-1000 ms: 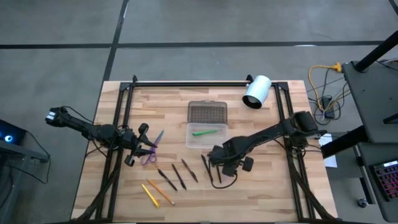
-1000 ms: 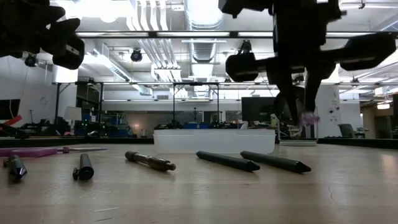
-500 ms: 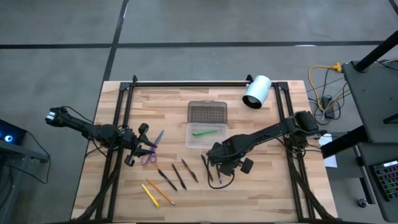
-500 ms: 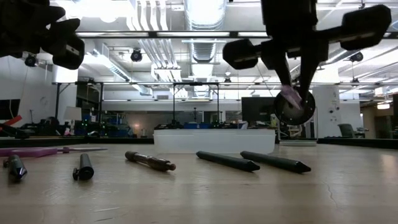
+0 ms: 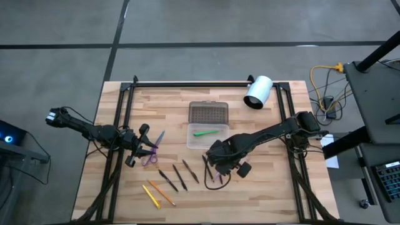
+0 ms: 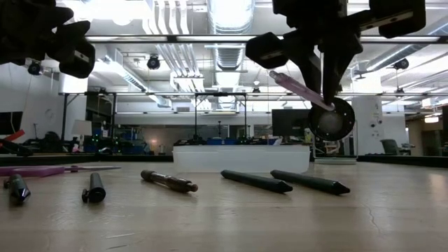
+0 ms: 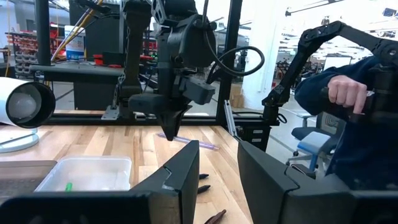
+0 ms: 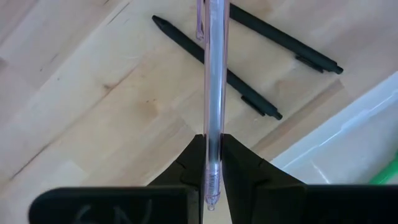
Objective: Pick & place school supplies into a supply box
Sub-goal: Put the purple pen into the white and black supply box, then put the black pen into the white and black supply box
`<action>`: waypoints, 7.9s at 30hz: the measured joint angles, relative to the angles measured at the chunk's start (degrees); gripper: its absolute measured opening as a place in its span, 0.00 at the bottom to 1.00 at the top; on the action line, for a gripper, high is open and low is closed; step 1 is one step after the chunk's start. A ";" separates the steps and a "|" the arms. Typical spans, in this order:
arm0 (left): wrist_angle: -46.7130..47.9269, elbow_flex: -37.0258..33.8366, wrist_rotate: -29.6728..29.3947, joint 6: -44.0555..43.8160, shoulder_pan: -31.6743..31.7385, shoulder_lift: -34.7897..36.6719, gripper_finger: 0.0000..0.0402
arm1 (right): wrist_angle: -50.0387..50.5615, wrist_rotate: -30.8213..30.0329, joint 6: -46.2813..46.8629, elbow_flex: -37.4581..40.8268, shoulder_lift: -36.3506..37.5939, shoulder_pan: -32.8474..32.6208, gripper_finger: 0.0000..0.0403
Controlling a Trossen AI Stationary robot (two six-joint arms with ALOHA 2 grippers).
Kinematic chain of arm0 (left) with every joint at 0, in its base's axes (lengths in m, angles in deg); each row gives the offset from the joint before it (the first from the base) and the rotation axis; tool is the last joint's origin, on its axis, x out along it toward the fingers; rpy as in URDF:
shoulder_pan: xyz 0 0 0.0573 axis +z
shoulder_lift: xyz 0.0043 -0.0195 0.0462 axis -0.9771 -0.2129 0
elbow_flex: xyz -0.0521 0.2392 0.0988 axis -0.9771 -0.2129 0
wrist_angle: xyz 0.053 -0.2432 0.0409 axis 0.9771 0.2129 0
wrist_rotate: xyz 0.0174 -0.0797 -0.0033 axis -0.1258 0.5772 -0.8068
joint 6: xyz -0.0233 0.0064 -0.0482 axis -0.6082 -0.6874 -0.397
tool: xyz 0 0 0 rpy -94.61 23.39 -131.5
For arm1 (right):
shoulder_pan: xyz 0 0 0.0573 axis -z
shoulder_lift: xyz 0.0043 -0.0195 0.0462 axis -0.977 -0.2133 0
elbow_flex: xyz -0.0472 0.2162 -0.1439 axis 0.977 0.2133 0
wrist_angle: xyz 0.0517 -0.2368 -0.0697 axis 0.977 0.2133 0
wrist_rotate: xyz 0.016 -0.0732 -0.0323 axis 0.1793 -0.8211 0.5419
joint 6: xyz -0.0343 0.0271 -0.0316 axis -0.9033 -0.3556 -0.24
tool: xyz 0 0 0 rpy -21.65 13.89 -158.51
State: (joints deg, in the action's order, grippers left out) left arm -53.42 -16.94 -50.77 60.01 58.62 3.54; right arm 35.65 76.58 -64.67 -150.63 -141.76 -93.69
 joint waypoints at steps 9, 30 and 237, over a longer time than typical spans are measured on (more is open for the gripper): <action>0.01 0.01 0.00 0.00 0.00 0.02 0.24 | -1.57 -0.21 4.31 0.00 0.00 0.02 0.07; 0.00 0.00 0.00 0.01 0.00 0.02 0.24 | -7.74 -0.93 14.11 -4.56 0.01 4.57 0.07; 0.00 -0.01 0.00 0.01 0.00 0.07 0.24 | -11.11 3.35 69.10 0.83 -0.09 10.14 0.17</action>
State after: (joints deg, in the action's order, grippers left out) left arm -53.42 -16.95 -50.77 60.02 58.62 3.61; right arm 24.53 79.94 4.43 -149.80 -141.85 -83.56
